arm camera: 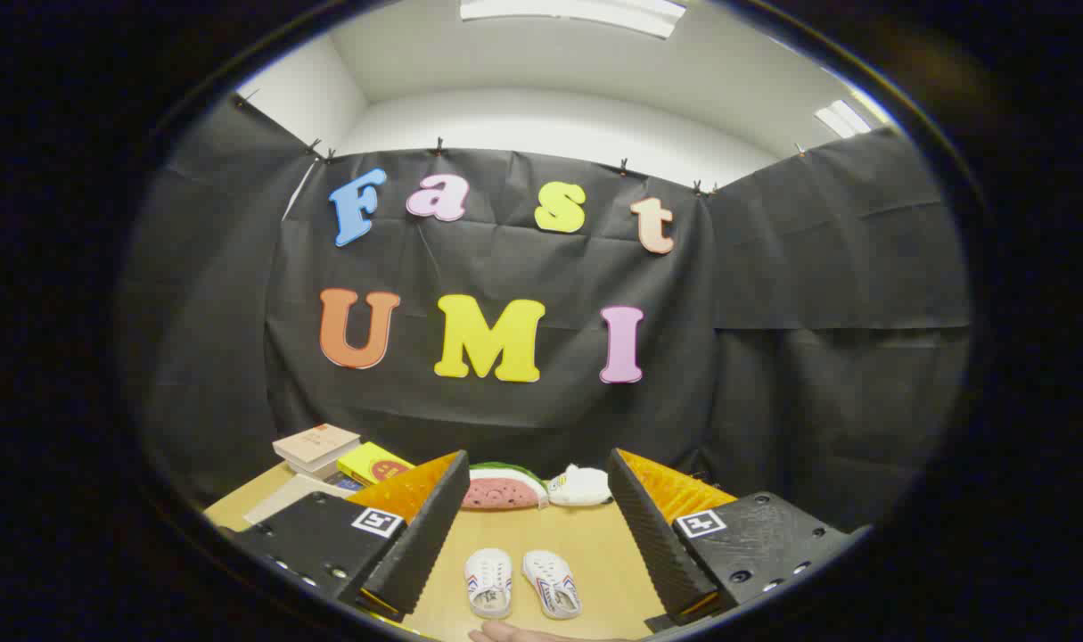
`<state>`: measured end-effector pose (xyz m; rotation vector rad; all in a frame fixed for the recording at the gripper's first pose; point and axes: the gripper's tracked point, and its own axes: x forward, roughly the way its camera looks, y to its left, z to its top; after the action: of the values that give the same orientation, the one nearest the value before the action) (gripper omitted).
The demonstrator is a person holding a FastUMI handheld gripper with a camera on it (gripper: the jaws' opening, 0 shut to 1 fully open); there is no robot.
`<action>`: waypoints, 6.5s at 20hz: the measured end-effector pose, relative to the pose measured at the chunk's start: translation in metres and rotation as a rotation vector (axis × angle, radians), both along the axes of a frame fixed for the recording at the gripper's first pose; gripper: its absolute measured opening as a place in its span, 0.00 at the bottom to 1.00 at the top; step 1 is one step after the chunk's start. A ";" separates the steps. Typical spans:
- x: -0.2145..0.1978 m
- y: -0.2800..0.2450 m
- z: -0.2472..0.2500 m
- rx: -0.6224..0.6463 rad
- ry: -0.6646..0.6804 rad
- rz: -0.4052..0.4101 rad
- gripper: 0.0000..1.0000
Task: Open the storage box then place both shoes into the box .Put the left shoe in first, then the right shoe, with the right side of both shoes facing outward in a uniform manner.
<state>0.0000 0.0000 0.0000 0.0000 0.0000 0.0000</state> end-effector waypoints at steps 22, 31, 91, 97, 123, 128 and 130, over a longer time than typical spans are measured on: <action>0.124 0.009 -0.049 -0.026 0.150 0.034 0.95; 0.177 0.082 -0.151 0.005 0.480 0.268 0.95; 0.088 0.438 -0.066 0.731 1.303 1.366 0.01; 0.063 0.506 -0.061 0.624 1.284 1.400 0.28; 0.159 0.185 -0.244 0.237 1.302 0.731 0.96; 0.158 0.099 -0.313 0.006 1.349 0.576 0.95; 0.160 0.079 -0.334 -0.005 1.373 0.521 0.94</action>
<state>0.1604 0.0790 -0.3343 -0.0050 1.3727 0.5207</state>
